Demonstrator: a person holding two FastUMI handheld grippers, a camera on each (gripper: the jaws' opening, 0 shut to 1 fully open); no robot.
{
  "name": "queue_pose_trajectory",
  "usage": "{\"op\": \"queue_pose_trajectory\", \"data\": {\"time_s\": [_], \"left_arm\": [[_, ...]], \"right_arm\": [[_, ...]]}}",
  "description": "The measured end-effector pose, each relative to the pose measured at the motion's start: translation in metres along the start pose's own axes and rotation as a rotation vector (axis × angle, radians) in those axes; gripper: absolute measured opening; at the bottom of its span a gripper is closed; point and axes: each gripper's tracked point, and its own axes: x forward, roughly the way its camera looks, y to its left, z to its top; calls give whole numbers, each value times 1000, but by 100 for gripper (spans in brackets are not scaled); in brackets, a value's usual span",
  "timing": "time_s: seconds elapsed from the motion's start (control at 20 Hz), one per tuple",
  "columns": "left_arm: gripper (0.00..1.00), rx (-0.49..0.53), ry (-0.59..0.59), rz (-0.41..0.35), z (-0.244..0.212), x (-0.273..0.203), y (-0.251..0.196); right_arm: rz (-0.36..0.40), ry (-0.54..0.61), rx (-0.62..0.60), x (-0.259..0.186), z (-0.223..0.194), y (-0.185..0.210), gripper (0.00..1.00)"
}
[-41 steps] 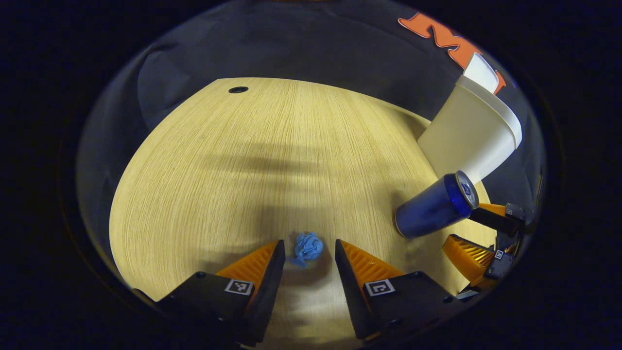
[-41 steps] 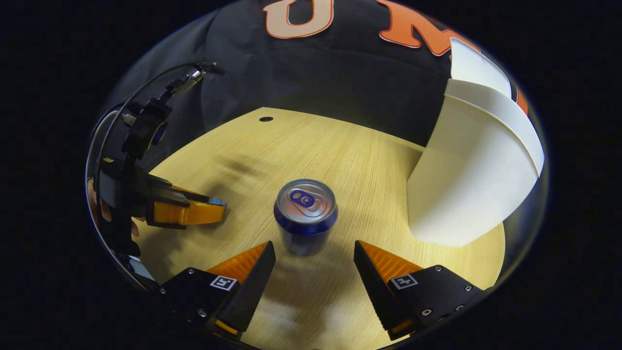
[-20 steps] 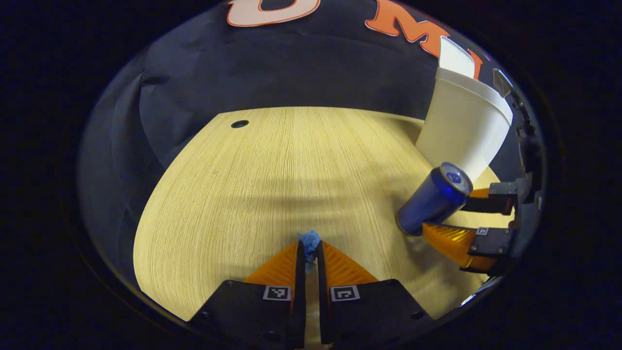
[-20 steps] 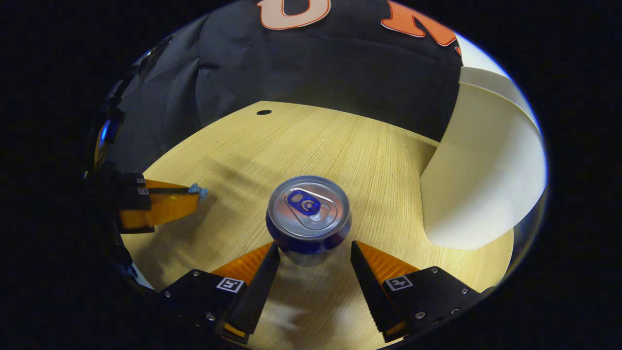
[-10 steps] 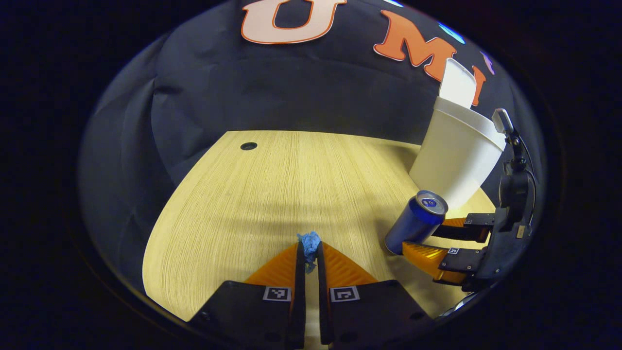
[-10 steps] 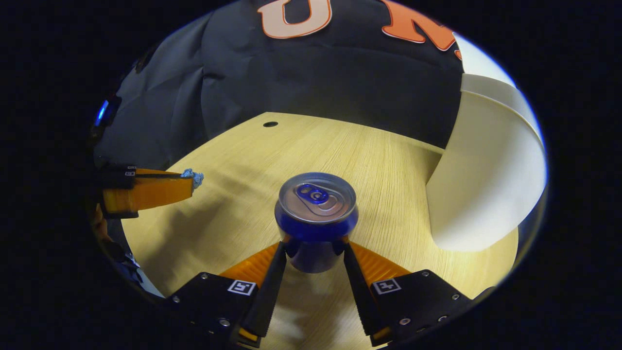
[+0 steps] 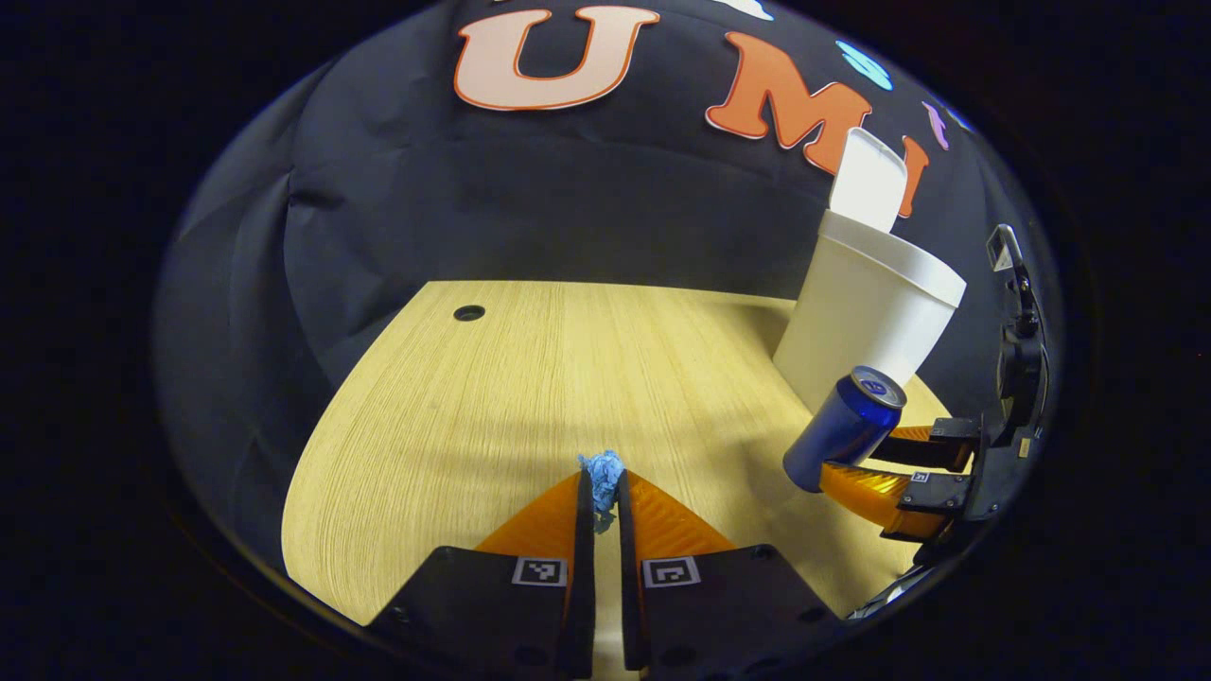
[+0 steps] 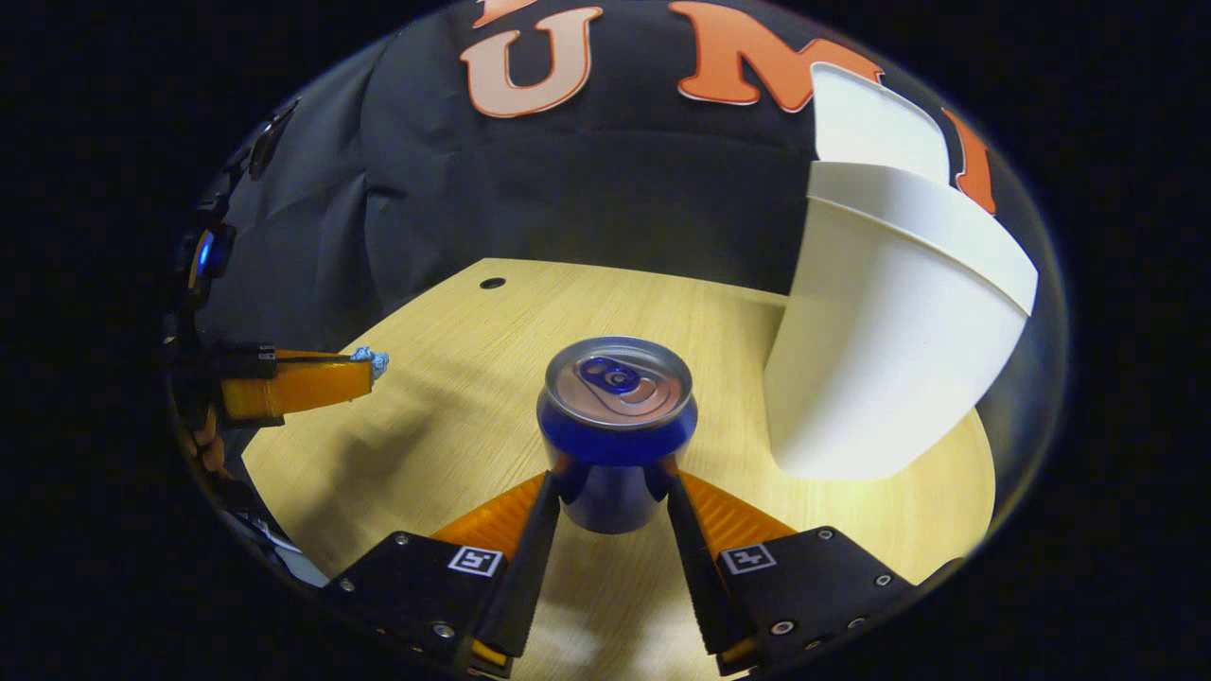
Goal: Press the lid of the desktop garbage bin to open it, pick up the crumpled paper on the desktop and throw it into the bin, then pick up the pop can on the desktop and drop it into the bin, and finally close the garbage bin lid.
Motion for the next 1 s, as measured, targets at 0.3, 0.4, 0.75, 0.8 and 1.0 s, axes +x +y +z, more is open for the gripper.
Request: {"op": "queue_pose_trajectory", "data": {"time_s": [0.3, 0.4, 0.75, 0.8, 1.0], "left_arm": [[16, 4, -52, -23, 33, -1, -27], [17, 5, -73, -28, 46, -4, -42], [15, 14, -150, -79, 98, -10, -104], [15, 22, -162, -91, 106, -11, -114], [15, 42, -199, -136, 134, -11, -152]], "right_arm": [[-56, -50, 17, 4, 5, -6, 69], [-67, -67, 22, 2, 8, -7, 69], [-97, -108, 33, 5, 8, -6, 69], [-100, -112, 34, 3, 10, -6, 69], [-116, -131, 39, 5, 10, -6, 69]]}}
